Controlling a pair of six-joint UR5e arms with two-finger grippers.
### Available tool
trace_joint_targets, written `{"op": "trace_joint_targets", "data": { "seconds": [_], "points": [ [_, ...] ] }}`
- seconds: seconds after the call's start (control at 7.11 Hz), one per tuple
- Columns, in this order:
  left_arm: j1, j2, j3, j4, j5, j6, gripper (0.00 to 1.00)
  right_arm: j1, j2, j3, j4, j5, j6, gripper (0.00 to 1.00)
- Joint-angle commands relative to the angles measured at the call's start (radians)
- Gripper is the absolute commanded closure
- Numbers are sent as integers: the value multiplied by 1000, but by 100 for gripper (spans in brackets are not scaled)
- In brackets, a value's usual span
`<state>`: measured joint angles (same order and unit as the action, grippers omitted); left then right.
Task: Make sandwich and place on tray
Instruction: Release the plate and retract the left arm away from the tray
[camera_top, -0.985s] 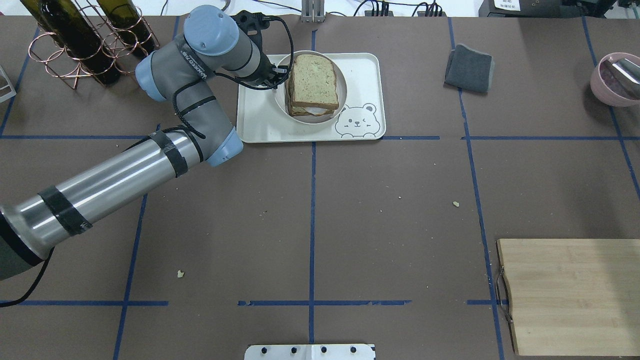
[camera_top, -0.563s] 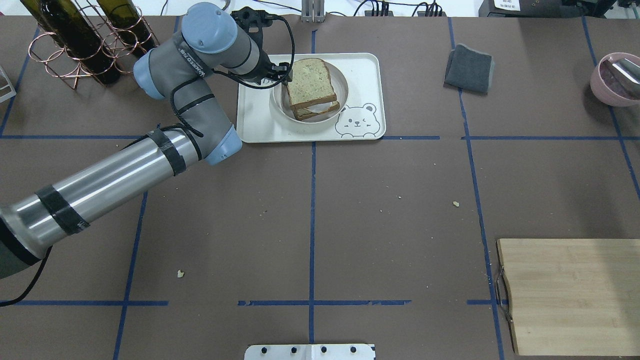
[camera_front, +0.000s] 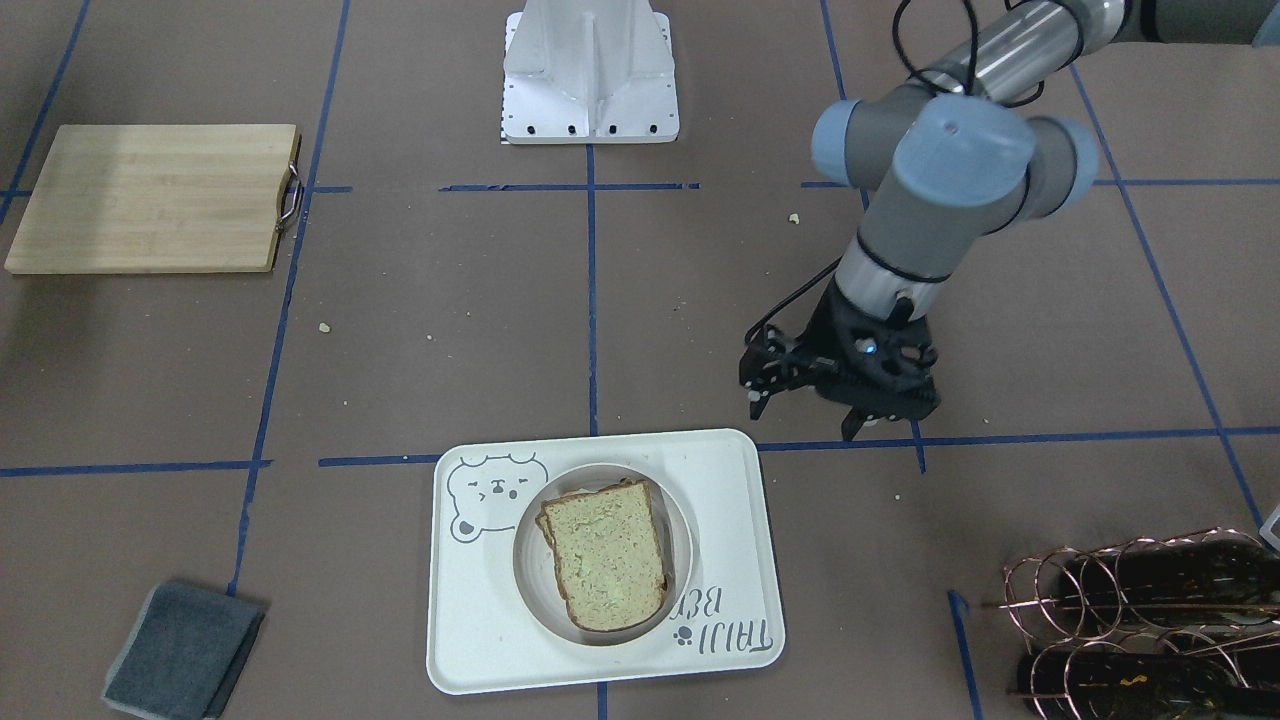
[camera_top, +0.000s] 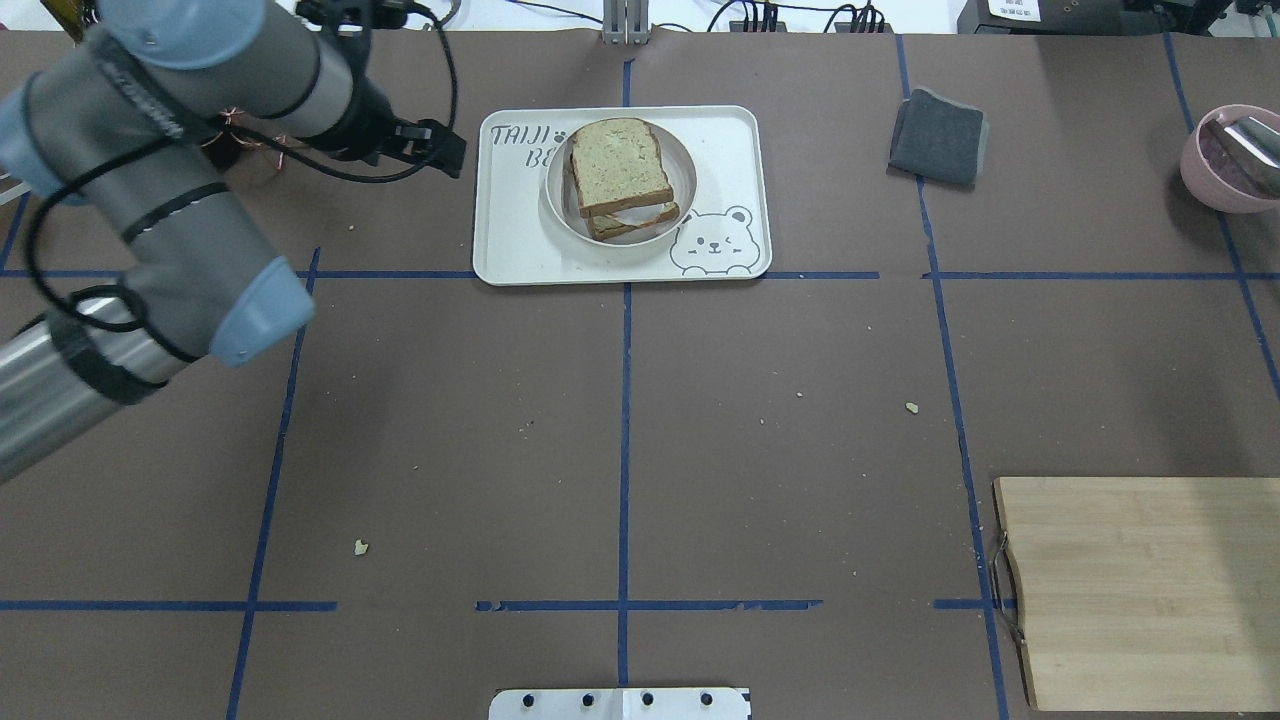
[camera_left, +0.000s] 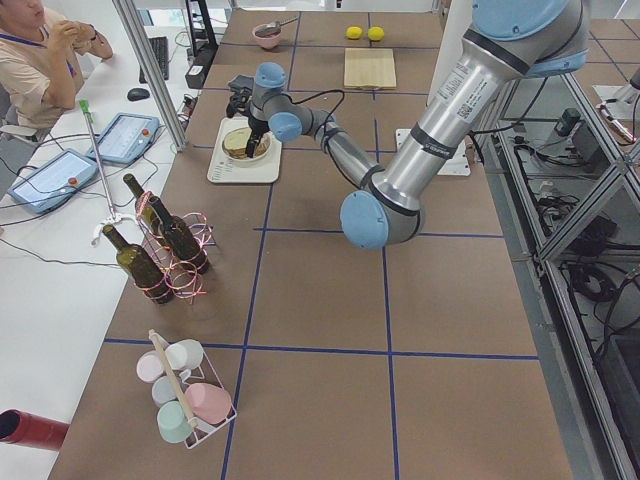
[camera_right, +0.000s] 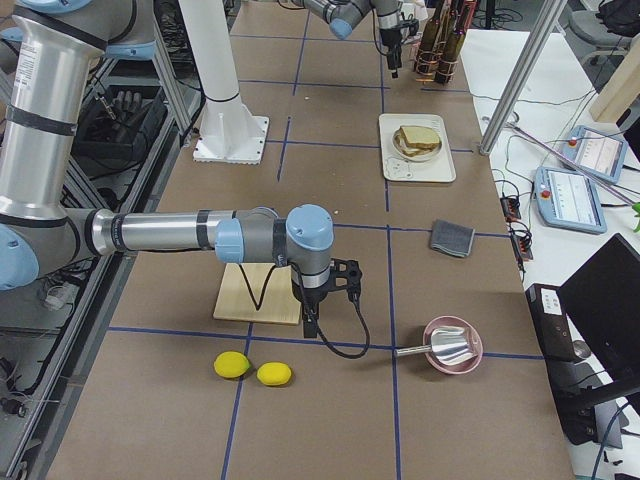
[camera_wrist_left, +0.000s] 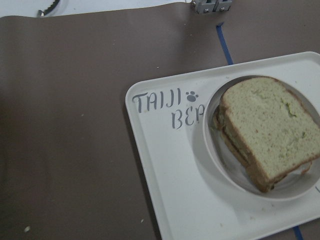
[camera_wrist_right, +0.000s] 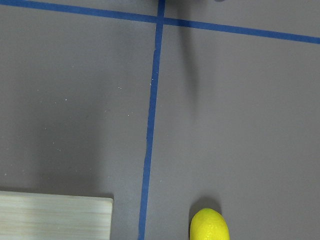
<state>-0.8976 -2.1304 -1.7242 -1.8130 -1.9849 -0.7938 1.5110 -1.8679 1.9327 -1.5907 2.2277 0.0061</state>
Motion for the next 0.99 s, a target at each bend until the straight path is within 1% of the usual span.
{"op": "trace_joint_targets", "data": {
  "seconds": [0.0,0.14,0.28,0.42,0.56,0.7,0.84],
  "points": [
    [-149,235,-324,193,-35,221,0,0,0,-1,-2,3,2,0],
    [-237,345,-365,192,-108,375,0,0,0,-1,-2,4,3,0],
    [-353,439,-345,193,-214,585,0,0,-5,-3,-2,4,3,0],
    [-462,548,-286,195,-355,719,0,0,-7,-4,-2,4,3,0],
    [-521,660,-252,190,-400,805,0,0,-13,-3,-2,4,3,0],
    [-524,732,-230,195,-399,846,0,0,-14,-4,-2,4,2,0],
    [-558,803,-192,184,-403,851,0,0,-14,-4,-2,4,3,0]
  ]
}}
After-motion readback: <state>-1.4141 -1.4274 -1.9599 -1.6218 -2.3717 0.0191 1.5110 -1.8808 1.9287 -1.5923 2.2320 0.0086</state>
